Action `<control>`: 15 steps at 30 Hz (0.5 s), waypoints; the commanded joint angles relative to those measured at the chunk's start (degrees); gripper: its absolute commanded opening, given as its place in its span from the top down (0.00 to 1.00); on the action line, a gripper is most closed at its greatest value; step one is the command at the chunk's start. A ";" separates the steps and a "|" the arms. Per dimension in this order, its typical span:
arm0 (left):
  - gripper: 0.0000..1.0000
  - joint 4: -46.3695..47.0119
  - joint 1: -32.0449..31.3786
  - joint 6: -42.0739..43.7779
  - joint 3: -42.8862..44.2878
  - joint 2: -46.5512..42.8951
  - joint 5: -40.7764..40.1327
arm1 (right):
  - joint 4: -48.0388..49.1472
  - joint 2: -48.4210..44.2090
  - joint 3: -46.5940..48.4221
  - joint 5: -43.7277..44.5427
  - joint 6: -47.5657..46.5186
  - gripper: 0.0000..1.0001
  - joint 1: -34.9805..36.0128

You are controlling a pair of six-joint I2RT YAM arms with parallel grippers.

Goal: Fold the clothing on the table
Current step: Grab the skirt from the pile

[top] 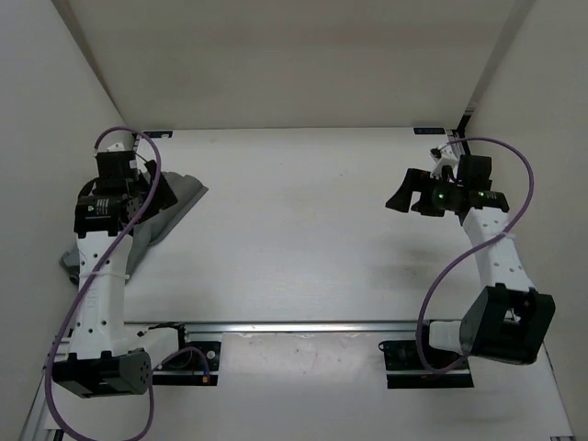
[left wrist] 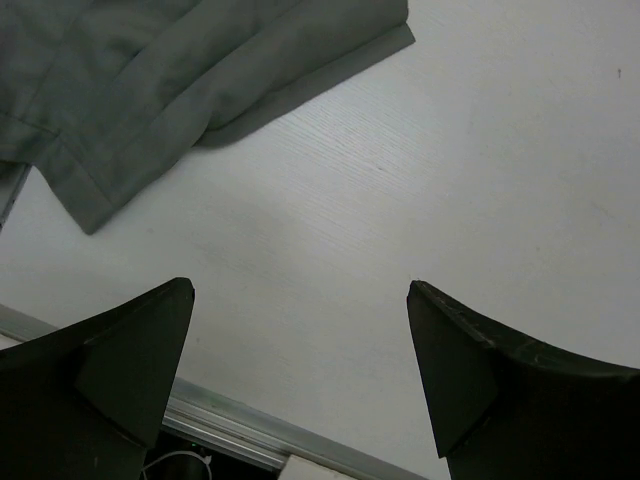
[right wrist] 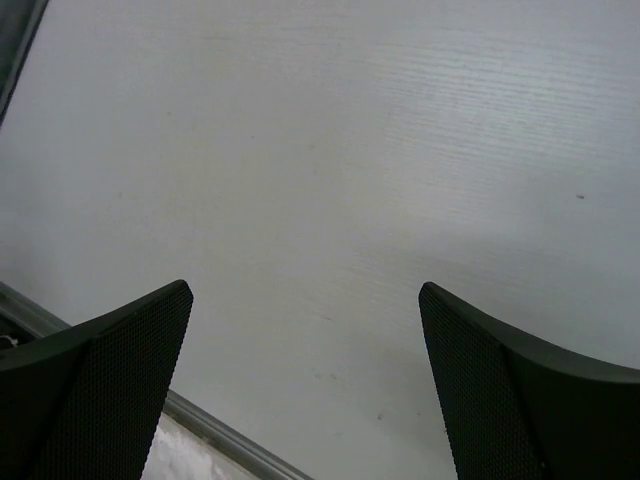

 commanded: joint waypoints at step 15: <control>0.02 23.17 10.01 2.90 -26.21 -9.74 -20.02 | -5.74 4.74 3.15 1.54 -10.90 0.01 -0.49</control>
